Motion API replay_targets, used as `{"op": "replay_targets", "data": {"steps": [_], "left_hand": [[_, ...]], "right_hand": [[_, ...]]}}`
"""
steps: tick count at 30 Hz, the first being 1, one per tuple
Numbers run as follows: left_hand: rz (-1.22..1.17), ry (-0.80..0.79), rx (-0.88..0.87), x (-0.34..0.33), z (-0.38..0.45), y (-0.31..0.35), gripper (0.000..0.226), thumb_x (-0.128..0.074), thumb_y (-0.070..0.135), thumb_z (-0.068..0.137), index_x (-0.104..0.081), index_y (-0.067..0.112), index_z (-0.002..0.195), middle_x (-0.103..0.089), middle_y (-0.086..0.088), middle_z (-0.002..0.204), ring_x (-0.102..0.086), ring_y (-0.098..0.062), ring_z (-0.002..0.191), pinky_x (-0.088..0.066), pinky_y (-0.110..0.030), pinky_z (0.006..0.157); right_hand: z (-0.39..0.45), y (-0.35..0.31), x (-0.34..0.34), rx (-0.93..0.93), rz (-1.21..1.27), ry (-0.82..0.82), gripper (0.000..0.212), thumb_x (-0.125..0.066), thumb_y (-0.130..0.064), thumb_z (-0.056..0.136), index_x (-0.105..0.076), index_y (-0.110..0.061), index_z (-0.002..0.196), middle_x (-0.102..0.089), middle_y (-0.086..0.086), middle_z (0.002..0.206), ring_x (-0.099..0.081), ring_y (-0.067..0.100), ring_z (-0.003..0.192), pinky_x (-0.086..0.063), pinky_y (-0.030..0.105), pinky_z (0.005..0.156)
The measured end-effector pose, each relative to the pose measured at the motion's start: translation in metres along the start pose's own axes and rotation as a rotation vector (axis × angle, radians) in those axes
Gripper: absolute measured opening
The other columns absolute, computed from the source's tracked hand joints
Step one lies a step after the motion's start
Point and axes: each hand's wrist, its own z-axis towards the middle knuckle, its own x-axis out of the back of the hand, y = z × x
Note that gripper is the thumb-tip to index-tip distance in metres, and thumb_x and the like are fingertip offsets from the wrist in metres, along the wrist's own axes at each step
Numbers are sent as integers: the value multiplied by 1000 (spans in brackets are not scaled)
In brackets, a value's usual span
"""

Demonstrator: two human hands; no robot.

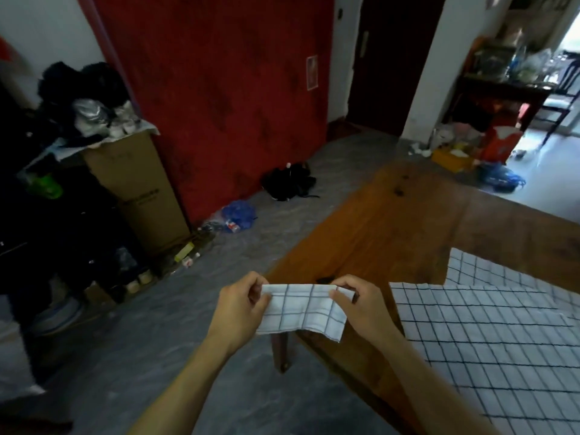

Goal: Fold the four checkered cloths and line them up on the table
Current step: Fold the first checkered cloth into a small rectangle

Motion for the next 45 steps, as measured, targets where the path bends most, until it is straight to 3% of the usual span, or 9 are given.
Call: {"op": "replay_targets", "data": {"steps": [4, 9, 16, 21, 27, 34, 37, 40, 45], "left_hand": [[52, -19, 16, -3, 58, -17, 24, -70, 10, 85, -55, 27, 77, -61, 8, 69, -59, -7, 69, -43, -19, 58], [13, -118, 44, -24, 112, -39, 27, -70, 9, 86, -54, 28, 78, -60, 8, 72, -58, -7, 67, -40, -12, 58], [-101, -259, 106, -55, 186, -73, 28, -69, 11, 89, -53, 28, 104, -60, 9, 85, -59, -3, 75, -42, -9, 61], [-171, -460, 155, -77, 232, -108, 34, -67, 11, 91, -52, 24, 119, -64, 7, 90, -64, -9, 85, -57, -34, 79], [-175, -598, 120, -103, 263, -132, 54, -67, 6, 89, -44, 21, 135, -66, 3, 89, -65, -11, 86, -57, -40, 83], [-103, -701, 96, -136, 301, -142, 52, -69, 9, 88, -46, 16, 134, -66, 4, 95, -64, -11, 89, -56, -34, 79], [-33, -769, 93, -149, 311, -140, 50, -68, 17, 89, -44, 20, 133, -63, 4, 104, -63, -15, 96, -56, -39, 84], [79, -797, 34, -162, 325, -138, 33, -68, 21, 87, -47, 28, 112, -63, 4, 100, -62, -15, 92, -55, -45, 86], [212, -831, -140, -173, 337, -132, 28, -66, 19, 89, -59, 21, 116, -62, 3, 108, -58, -13, 97, -52, -32, 85]], "right_hand": [[46, 9, -11, -48, 22, 31, 5, -66, -26, 92, -66, -21, 93, -69, -9, 90, -64, 6, 87, -58, 32, 72], [74, 30, -27, -204, 7, 144, 7, -65, -30, 92, -64, -23, 93, -68, -10, 91, -64, 5, 87, -54, 24, 72], [102, 53, -48, -379, -24, 202, 5, -64, -20, 93, -64, -22, 97, -66, -13, 97, -63, 2, 92, -52, 20, 76], [112, 49, -73, -551, -44, 288, 7, -66, -16, 91, -65, -22, 95, -65, -9, 96, -62, 5, 91, -55, 26, 79], [117, 53, -93, -717, -48, 374, 14, -66, -13, 91, -61, -26, 94, -63, -8, 96, -62, 7, 90, -53, 22, 73], [144, 86, -91, -799, -44, 349, 16, -66, -18, 90, -60, -25, 103, -59, -11, 104, -61, 7, 95, -51, 19, 67], [153, 104, -84, -825, -155, 287, 32, -69, -20, 88, -57, -28, 117, -49, -13, 113, -54, 6, 98, -47, 17, 74], [158, 120, -75, -846, -185, 253, 37, -69, -21, 87, -55, -30, 120, -45, -13, 118, -50, 6, 106, -48, 22, 85], [165, 128, -77, -831, -232, 151, 35, -67, -20, 88, -55, -28, 120, -46, -11, 119, -50, 7, 108, -49, 26, 91]]}}
